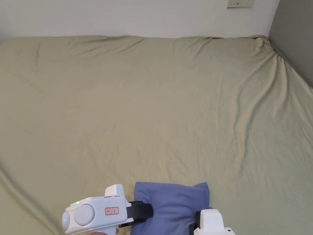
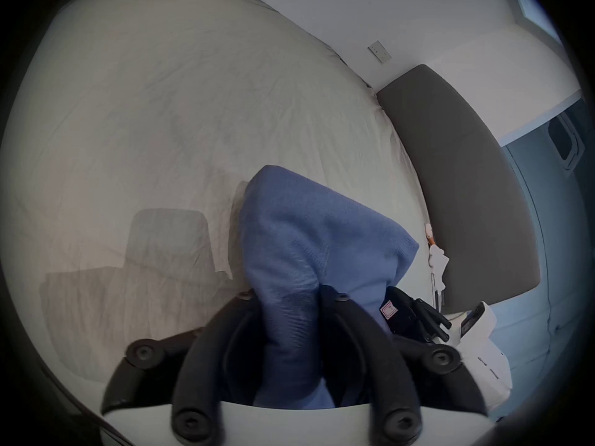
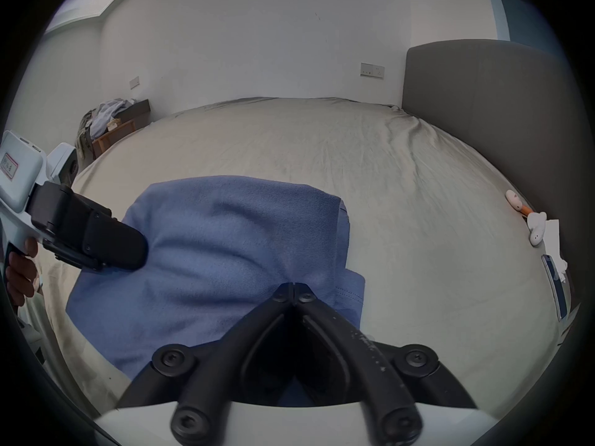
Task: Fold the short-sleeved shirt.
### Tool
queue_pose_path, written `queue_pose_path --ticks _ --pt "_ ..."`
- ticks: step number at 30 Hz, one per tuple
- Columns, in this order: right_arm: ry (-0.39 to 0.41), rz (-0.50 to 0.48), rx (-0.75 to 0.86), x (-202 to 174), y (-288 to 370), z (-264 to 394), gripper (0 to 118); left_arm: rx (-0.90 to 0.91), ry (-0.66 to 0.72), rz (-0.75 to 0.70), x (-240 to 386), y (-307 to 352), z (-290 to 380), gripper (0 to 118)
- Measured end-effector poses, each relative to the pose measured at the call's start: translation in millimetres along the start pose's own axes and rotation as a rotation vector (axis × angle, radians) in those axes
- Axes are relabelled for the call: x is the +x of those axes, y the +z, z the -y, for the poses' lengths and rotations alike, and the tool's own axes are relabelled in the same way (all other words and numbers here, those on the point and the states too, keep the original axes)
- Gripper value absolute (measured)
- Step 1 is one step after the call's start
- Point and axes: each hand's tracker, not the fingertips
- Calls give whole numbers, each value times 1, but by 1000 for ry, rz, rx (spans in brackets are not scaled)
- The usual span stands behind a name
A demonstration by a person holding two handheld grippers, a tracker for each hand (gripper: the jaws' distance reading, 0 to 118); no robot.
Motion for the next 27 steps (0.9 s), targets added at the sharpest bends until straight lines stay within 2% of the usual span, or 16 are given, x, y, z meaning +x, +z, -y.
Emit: queue_pose_path --ticks 3,6,11,16,23,24,25,26,27 --pt "3 -11 -1 2 8 -11 2 12 5 3 2 9 -3 18" --pt "22 1 77 2 22 -30 2 26 -93 -34 9 24 -14 16" --pt "34 -8 162 -6 40 -63 2 74 -172 -176 -17 62 -45 16" --pt "22 -26 227 -17 49 -95 2 147 -162 -350 -83 131 -87 16" --pt "26 -45 303 -41 43 -138 2 208 -133 -689 -200 227 -130 16" --pt "30 -50 309 -55 49 -145 2 212 -123 -749 -150 192 -111 16" --pt "38 -50 314 -60 48 -149 2 211 -115 -778 -150 192 -111 16" --pt "45 -47 314 -64 47 -152 2 219 -106 -803 -203 229 -128 16" --pt "47 -47 313 -66 45 -156 2 233 -88 -826 -206 232 -130 16"
